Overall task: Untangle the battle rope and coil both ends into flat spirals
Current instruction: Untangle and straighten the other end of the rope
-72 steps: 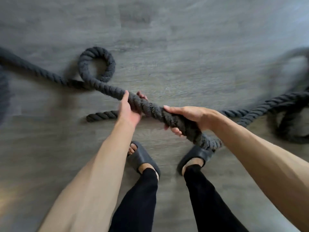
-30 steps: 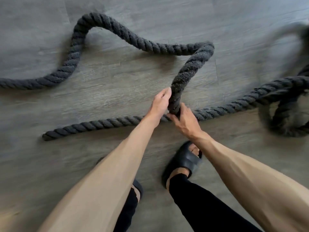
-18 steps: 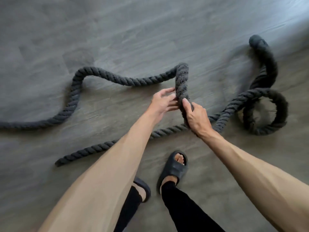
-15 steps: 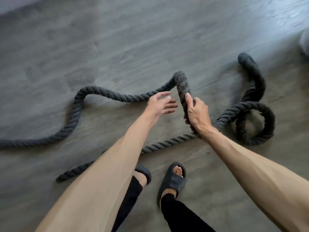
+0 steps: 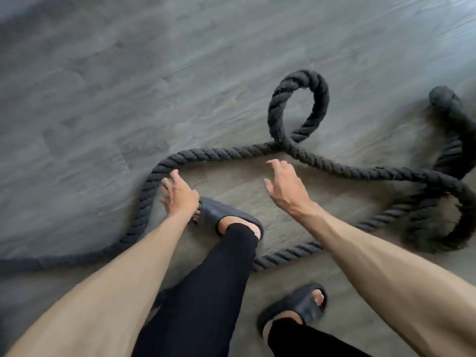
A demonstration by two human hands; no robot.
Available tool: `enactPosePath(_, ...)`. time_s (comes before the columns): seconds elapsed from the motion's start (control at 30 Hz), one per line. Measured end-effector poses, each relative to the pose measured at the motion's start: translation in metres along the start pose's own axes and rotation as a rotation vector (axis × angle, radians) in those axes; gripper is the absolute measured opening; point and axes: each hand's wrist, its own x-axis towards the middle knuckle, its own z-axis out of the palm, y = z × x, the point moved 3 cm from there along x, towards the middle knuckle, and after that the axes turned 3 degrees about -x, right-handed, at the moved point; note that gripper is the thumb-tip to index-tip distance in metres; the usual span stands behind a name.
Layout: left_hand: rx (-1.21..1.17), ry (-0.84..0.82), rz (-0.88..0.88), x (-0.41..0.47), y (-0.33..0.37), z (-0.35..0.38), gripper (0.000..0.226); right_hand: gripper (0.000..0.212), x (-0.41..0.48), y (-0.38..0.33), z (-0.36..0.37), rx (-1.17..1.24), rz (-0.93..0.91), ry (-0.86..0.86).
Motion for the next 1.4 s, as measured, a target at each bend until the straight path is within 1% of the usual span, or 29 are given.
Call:
enactPosePath(0.03,0.07,0.038,0.03,0.013,-0.013,0.0,0.077,0.048,0.003,-0.009,0.024,-0.03,-0.028,-0.046)
enactPosePath(0.1,0.167,0.045,0.063,0.042,-0.038,0.003,0.092,0.06,0.019,-0.03,0.064,-0.067,-0.101,-0.091)
enactPosePath(0.17,0.236,0.01,0.116,0.071,-0.055,0.014,0.099,0.07,0.047,-0.045,0.092,-0.173,-0.184,-0.084)
enactPosePath(0.2,0.268,0.005,0.134,0.084,-0.061,0.021,0.099,0.071,0.063,-0.05,0.102,-0.25,-0.218,-0.061)
enactPosePath(0.23,0.3,0.015,0.151,0.095,-0.066,0.027,0.098,0.069,0.079,-0.053,0.11,-0.332,-0.235,-0.015)
enactPosePath(0.3,0.38,0.063,0.183,0.11,-0.076,0.039,0.094,0.055,0.1,-0.056,0.122,-0.465,-0.22,0.11)
enactPosePath(0.33,0.421,0.096,0.206,0.115,-0.082,0.043,0.093,0.05,0.108,-0.055,0.128,-0.498,-0.206,0.163)
enactPosePath(0.37,0.456,0.128,0.236,0.12,-0.09,0.045,0.093,0.049,0.114,-0.05,0.133,-0.514,-0.192,0.202)
enactPosePath(0.43,0.481,0.168,0.322,0.128,-0.105,0.043,0.094,0.052,0.122,-0.034,0.137,-0.518,-0.147,0.221)
enactPosePath(0.47,0.462,0.171,0.369,0.131,-0.112,0.042,0.091,0.049,0.123,-0.022,0.136,-0.516,-0.131,0.224)
enactPosePath(0.5,0.441,0.149,0.406,0.13,-0.119,0.04,0.087,0.044,0.122,-0.011,0.133,-0.518,-0.131,0.216)
enactPosePath(0.57,0.436,0.046,0.423,0.123,-0.133,0.039,0.081,0.038,0.114,0.001,0.124,-0.539,-0.188,0.161)
enactPosePath(0.6,0.451,-0.025,0.403,0.114,-0.138,0.04,0.079,0.039,0.108,0.002,0.118,-0.53,-0.222,0.114)
enactPosePath(0.63,0.478,-0.099,0.364,0.102,-0.14,0.042,0.077,0.042,0.096,0.002,0.113,-0.469,-0.23,0.057)
enactPosePath(0.7,0.542,-0.226,0.228,0.072,-0.141,0.048,0.069,0.049,0.066,-0.004,0.104,-0.297,-0.191,-0.021)
enactPosePath(0.77,0.494,-0.289,0.108,0.037,-0.129,0.05,0.068,0.053,0.031,-0.015,0.099,-0.211,-0.182,-0.016)
enactPosePath(0.8,0.436,-0.284,0.116,0.019,-0.114,0.049,0.072,0.054,0.014,-0.021,0.096,-0.177,-0.172,-0.031)
enactPosePath(0.83,0.376,-0.252,0.183,0.001,-0.096,0.048,0.079,0.055,-0.003,-0.025,0.092,-0.124,-0.133,-0.069)
enactPosePath(0.93,0.294,-0.092,0.528,-0.058,-0.033,0.039,0.096,0.054,-0.048,-0.026,0.074,0.072,-0.028,-0.198)
enactPosePath(0.97,0.296,-0.093,0.612,-0.077,-0.015,0.036,0.098,0.052,-0.064,-0.024,0.067,0.095,-0.03,-0.222)
enactPosePath(1.0,0.315,-0.123,0.679,-0.095,0.001,0.035,0.098,0.051,-0.079,-0.022,0.06,0.12,-0.037,-0.234)
enactPosePath(1.03,0.35,-0.167,0.743,-0.112,0.013,0.036,0.092,0.05,-0.095,-0.02,0.052,0.15,-0.048,-0.235)
enactPosePath(1.1,0.4,-0.292,0.837,-0.146,0.029,0.041,0.066,0.049,-0.127,-0.011,0.038,0.155,-0.097,-0.247)
enactPosePath(1.13,0.38,-0.342,0.855,-0.16,0.031,0.043,0.053,0.045,-0.142,-0.004,0.035,0.127,-0.128,-0.237)
enactPosePath(1.17,0.341,-0.382,0.855,-0.172,0.029,0.045,0.047,0.038,-0.158,0.007,0.035,0.087,-0.156,-0.221)
enactPosePath(1.23,0.329,-0.473,0.803,-0.193,0.02,0.051,0.052,0.038,-0.191,0.034,0.036,0.006,-0.131,-0.168)
enactPosePath(1.3,0.351,-0.512,0.76,-0.209,0.005,0.056,0.059,0.035,-0.223,0.063,0.042,0.091,-0.011,-0.103)
enactPosePath(1.33,0.344,-0.515,0.755,-0.214,-0.002,0.057,0.056,0.034,-0.237,0.074,0.045,0.156,0.057,-0.069)
enactPosePath(1.4,0.317,-0.529,0.77,-0.22,-0.01,0.056,0.042,0.037,-0.255,0.094,0.057,0.236,0.217,-0.043)
